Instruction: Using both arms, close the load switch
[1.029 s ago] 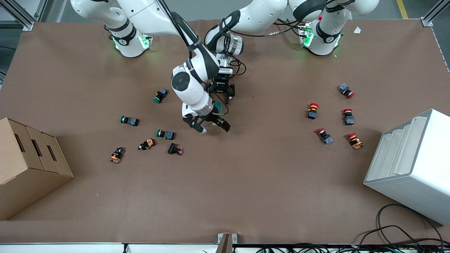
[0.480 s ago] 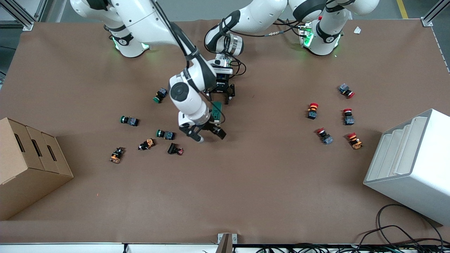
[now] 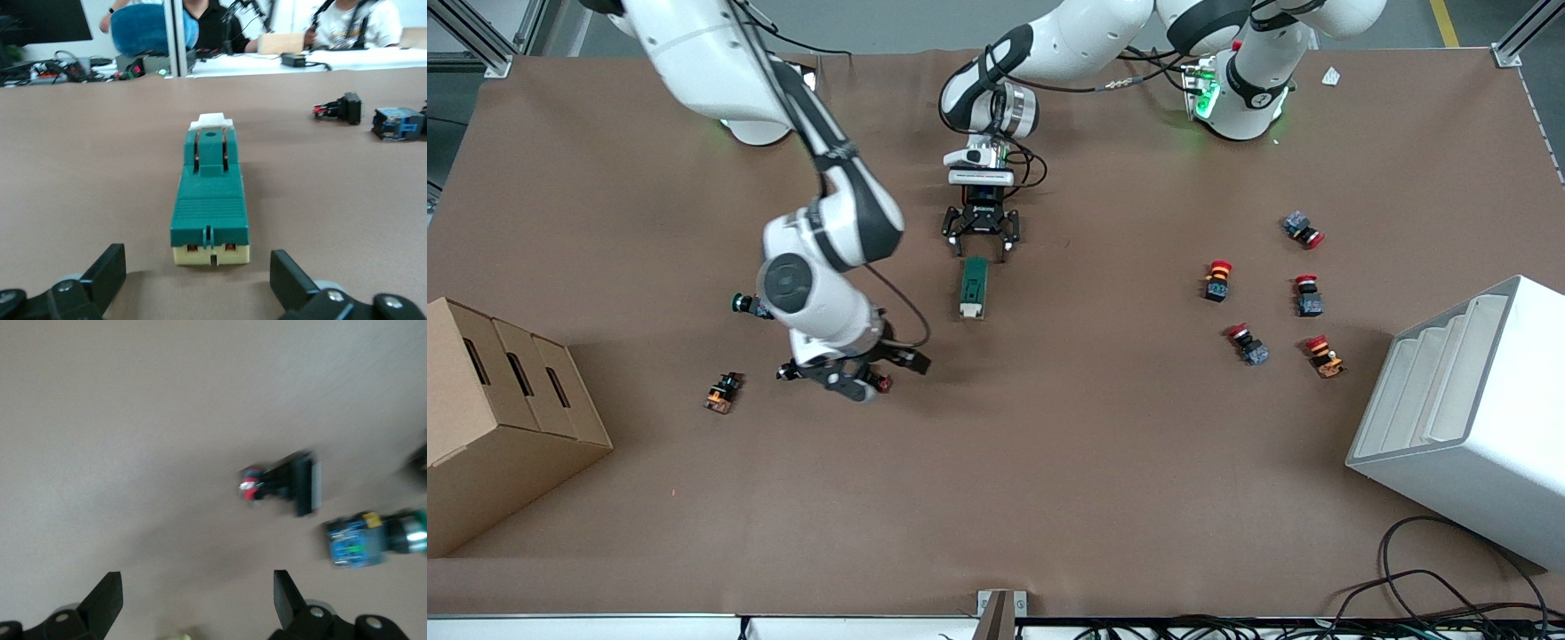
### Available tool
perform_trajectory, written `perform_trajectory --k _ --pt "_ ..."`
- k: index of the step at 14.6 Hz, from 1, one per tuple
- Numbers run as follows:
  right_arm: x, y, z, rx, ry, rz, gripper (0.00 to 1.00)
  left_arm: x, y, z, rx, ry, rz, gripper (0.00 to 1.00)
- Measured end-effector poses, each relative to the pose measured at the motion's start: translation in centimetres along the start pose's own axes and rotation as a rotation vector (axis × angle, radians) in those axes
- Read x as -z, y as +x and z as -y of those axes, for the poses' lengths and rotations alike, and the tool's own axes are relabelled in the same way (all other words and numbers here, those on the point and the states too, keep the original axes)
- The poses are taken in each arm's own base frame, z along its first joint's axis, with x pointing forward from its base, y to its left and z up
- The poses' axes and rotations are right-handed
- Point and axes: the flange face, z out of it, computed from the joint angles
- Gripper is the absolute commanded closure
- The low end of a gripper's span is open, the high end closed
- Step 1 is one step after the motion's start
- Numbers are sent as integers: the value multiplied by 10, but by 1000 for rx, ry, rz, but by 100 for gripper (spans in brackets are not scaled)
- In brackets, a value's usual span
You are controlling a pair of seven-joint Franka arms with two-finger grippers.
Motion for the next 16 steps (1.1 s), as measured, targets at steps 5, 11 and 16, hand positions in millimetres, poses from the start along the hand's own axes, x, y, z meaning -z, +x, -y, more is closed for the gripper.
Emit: perform_trajectory --k 5,11,16 --pt "81 44 -74 168 -124 40 0 29 36 -27 54 48 69 3" --pt "173 66 -165 299 -243 93 0 21 154 -63 98 191 279 2" --pt "260 88 -245 338 -256 132 0 -37 264 -41 116 279 468 1"
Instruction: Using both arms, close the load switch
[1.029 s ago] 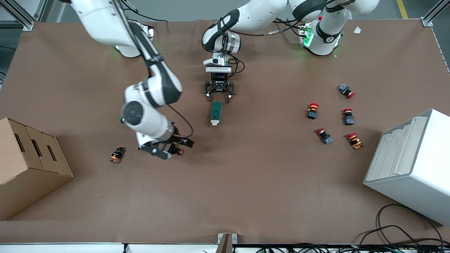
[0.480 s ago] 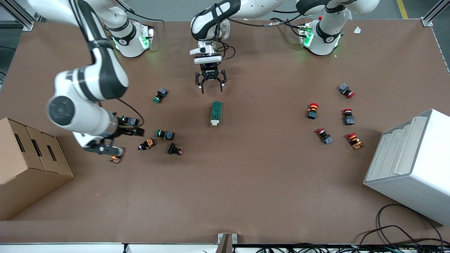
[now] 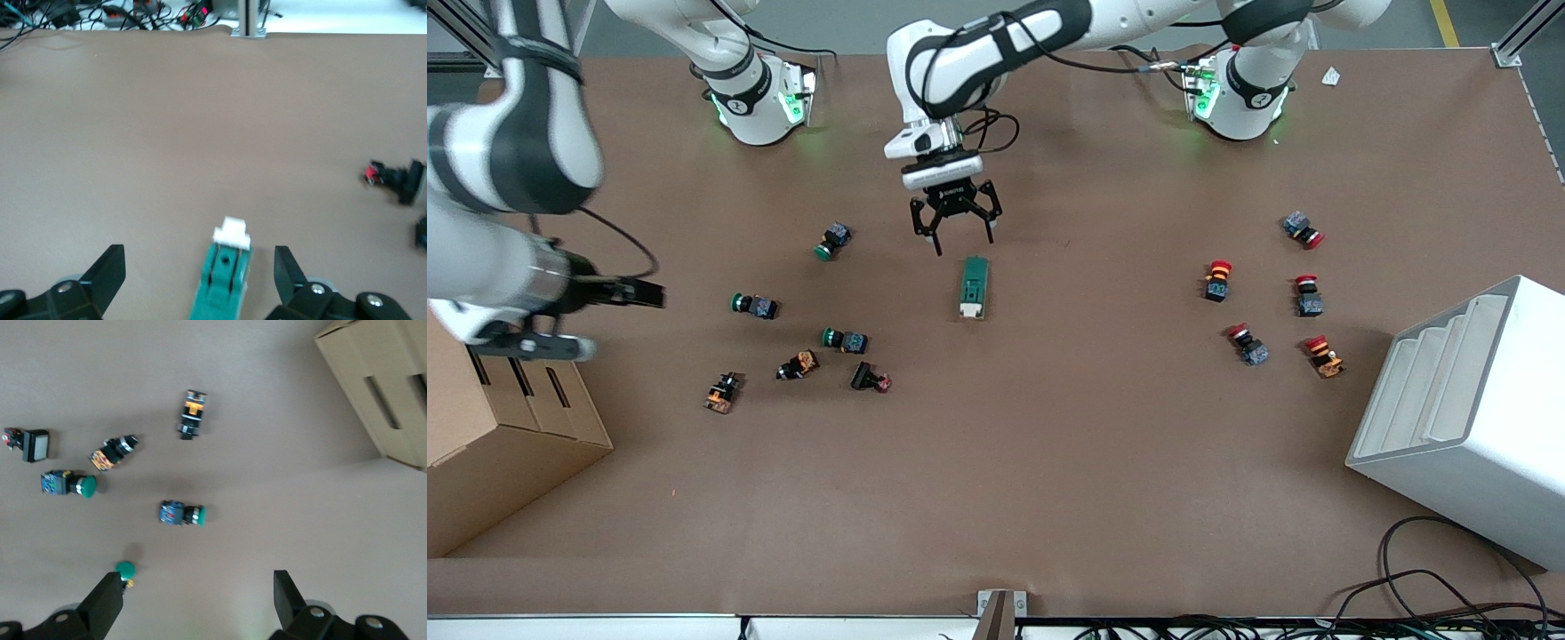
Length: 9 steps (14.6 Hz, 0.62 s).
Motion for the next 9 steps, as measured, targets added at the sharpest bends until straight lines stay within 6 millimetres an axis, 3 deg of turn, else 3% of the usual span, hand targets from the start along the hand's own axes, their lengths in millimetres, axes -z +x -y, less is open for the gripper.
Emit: perform_trajectory --k 2,4,9 --pt "27 -4 -25 3 7 -21 0 -4 61 5 19 22 96 1" --pt "47 -7 -37 -6 10 -37 0 -10 116 18 35 38 175 1" --pt "78 -13 -36 -4 10 -61 0 -18 242 82 33 50 341 0"
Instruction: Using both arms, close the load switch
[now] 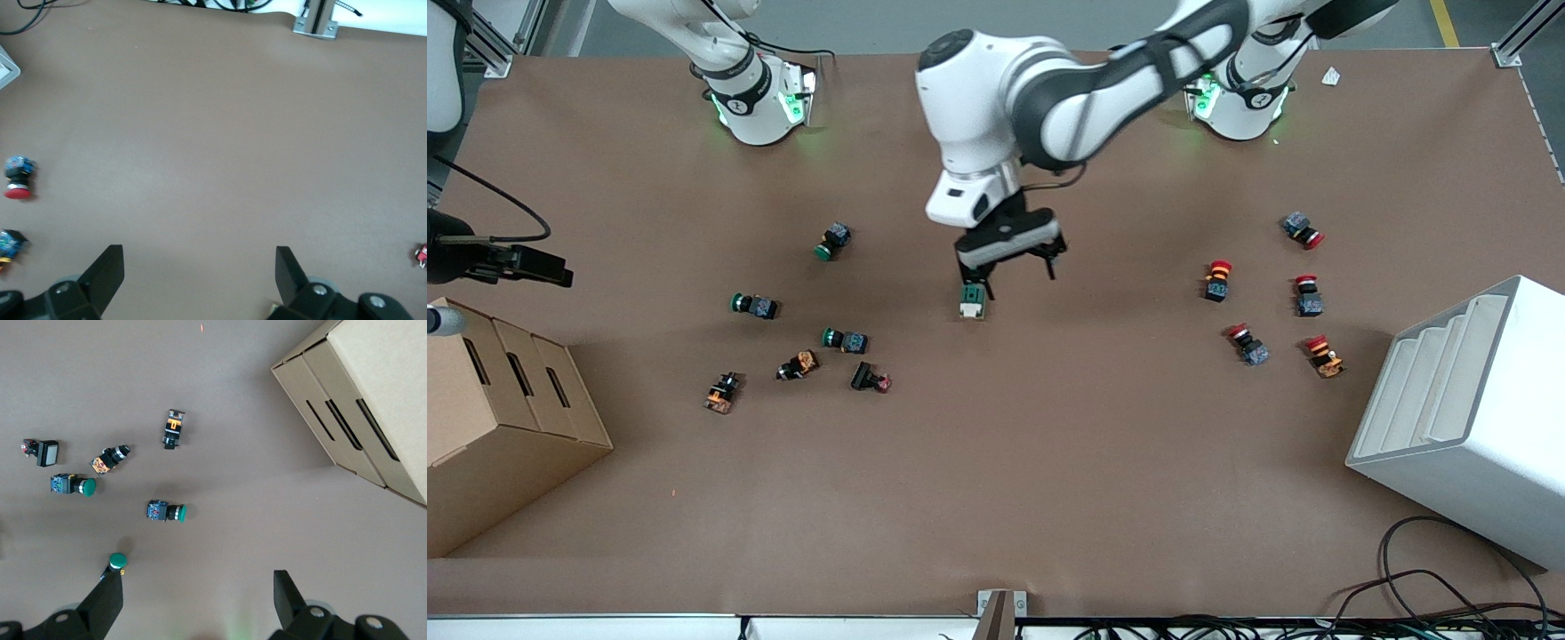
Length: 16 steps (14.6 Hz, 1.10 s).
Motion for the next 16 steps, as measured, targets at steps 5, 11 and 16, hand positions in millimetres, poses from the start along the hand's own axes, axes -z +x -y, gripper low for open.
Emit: perform_trajectory --k 5,11,16 --pt "-4 1 9 12 0 17 0 22 138 118 -24 -8 128 0" --pt "7 -11 5 4 12 30 0 47 225 258 -17 -147 299 0" --pt "29 -69 1 3 24 -8 0 55 255 391 -155 -219 330 0"
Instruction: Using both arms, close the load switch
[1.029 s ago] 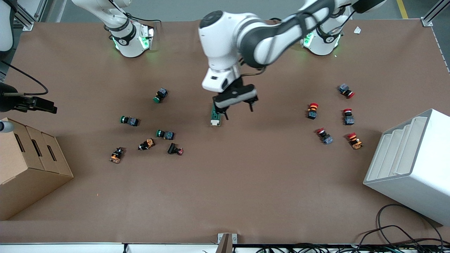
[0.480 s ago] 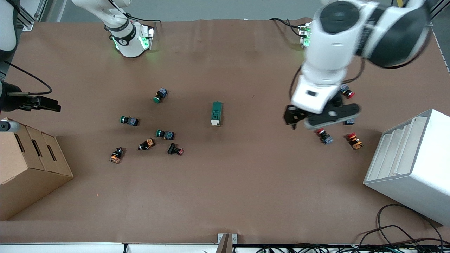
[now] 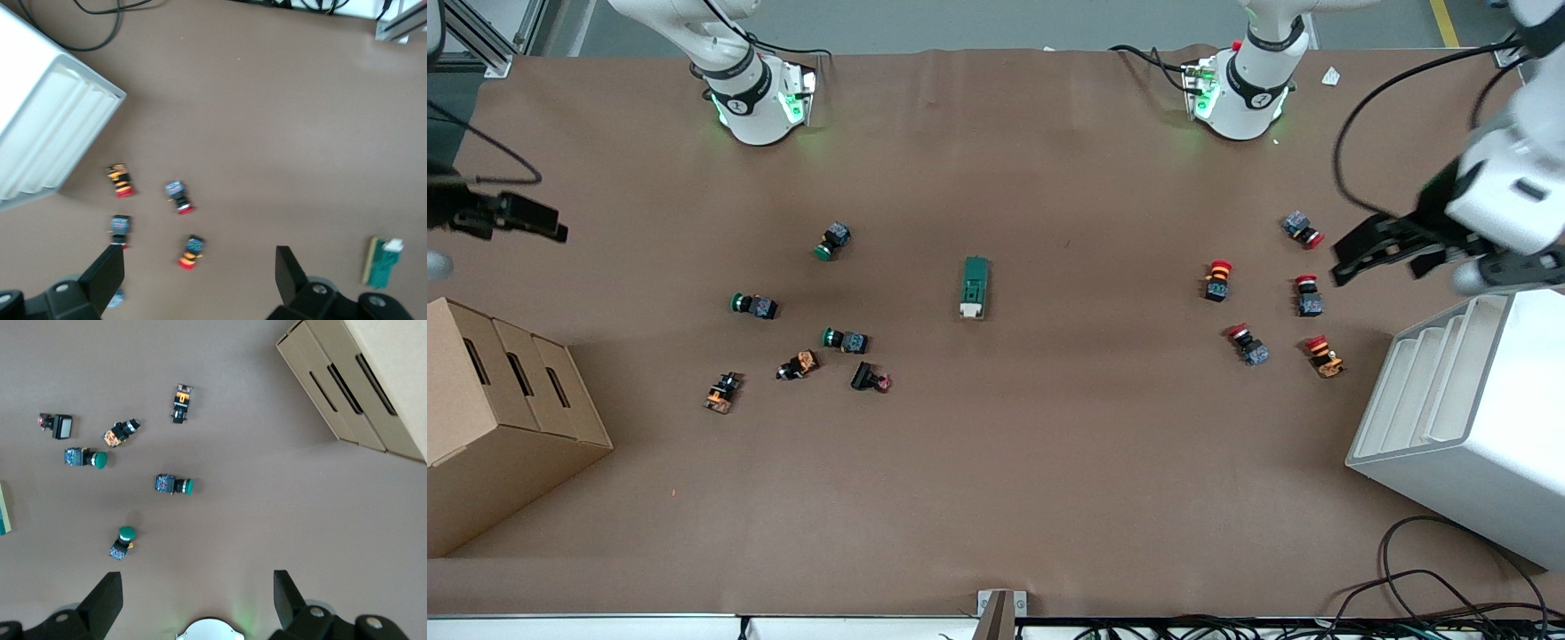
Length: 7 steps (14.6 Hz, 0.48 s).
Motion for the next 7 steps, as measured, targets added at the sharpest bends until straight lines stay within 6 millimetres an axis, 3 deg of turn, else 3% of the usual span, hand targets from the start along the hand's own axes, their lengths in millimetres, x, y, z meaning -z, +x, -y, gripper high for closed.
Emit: perform_trajectory --k 3,7 --pt "17 -27 -1 1 4 -34 0 11 -24 4 -23 21 55 0" --pt "27 -45 -1 2 6 -56 0 19 -49 9 -50 42 90 0"
